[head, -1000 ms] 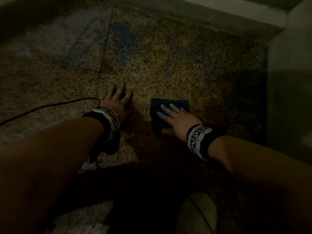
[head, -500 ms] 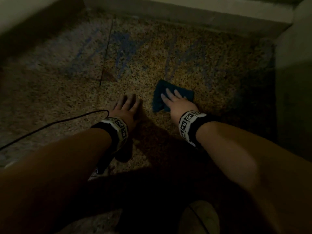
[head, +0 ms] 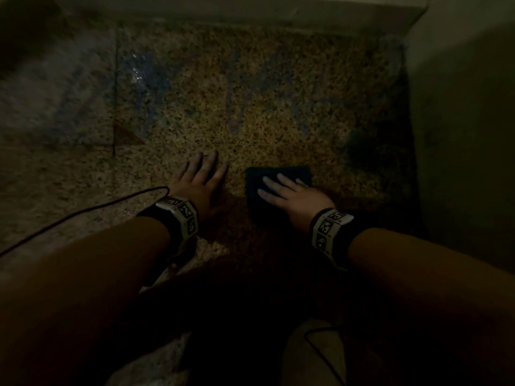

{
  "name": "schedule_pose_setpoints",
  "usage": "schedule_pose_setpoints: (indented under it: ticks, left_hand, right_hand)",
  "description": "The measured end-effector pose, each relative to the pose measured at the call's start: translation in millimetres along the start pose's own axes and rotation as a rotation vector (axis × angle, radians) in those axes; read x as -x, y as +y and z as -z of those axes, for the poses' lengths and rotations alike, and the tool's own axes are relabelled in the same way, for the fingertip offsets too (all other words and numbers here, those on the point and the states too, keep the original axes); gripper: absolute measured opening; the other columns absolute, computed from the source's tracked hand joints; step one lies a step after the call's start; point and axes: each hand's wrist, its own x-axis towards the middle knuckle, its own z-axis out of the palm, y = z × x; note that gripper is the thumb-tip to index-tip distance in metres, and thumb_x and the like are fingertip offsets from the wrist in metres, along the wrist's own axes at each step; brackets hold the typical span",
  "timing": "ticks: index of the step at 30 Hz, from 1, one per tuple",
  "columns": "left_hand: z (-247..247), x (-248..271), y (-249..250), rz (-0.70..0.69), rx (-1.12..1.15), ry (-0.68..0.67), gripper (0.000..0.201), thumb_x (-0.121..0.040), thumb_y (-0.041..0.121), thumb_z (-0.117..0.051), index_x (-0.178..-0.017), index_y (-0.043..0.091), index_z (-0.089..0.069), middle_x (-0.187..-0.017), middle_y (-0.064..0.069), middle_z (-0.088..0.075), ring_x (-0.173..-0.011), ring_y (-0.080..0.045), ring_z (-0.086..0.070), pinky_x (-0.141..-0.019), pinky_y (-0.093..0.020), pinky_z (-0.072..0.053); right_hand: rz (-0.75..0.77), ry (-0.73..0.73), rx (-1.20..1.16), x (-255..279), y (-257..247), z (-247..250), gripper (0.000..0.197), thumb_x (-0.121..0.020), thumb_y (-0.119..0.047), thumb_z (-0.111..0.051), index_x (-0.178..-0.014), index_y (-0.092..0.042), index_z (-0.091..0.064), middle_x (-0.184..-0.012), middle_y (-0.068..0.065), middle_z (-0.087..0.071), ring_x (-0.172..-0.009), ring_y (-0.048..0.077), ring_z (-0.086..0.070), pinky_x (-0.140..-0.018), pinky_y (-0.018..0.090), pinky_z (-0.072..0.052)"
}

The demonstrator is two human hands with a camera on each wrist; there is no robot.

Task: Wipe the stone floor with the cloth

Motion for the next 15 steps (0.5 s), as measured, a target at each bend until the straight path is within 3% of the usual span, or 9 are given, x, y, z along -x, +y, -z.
schedule_pose_setpoints:
  ticks: [6, 15]
  left_hand:
    - [1.9, -0.4, 0.8, 0.002, 0.038, -0.023, 0.089, -0.094, 0.053, -0.045, -0.145, 0.033, 0.026, -0.149, 0.002, 0.039, -0.141, -0.026, 0.027, -0.117, -0.041, 0.007]
    - [2.8, 3.6, 7.6, 0.033, 0.120, -0.027, 0.081, -0.096, 0.054, -0.037, -0.148, 0.032, 0.021, -0.150, 0.003, 0.037, -0.142, -0.025, 0.025, -0.117, -0.042, 0.003]
  right_hand:
    - [-0.174, 0.107, -0.109, -33.3, 1.6, 30.9, 0.083, -0.094, 0.005, -0.036, -0.150, -0.036, 0.010, -0.156, -0.009, 0.025, -0.145, 0.020, 0.017, -0.118, 0.040, 0.001]
    - [-0.186, 0.141, -0.103, -38.6, -0.6, 33.3, 0.083, -0.094, 0.006, -0.038, -0.151, -0.034, 0.008, -0.157, -0.007, 0.023, -0.146, 0.021, 0.016, -0.118, 0.041, 0.002]
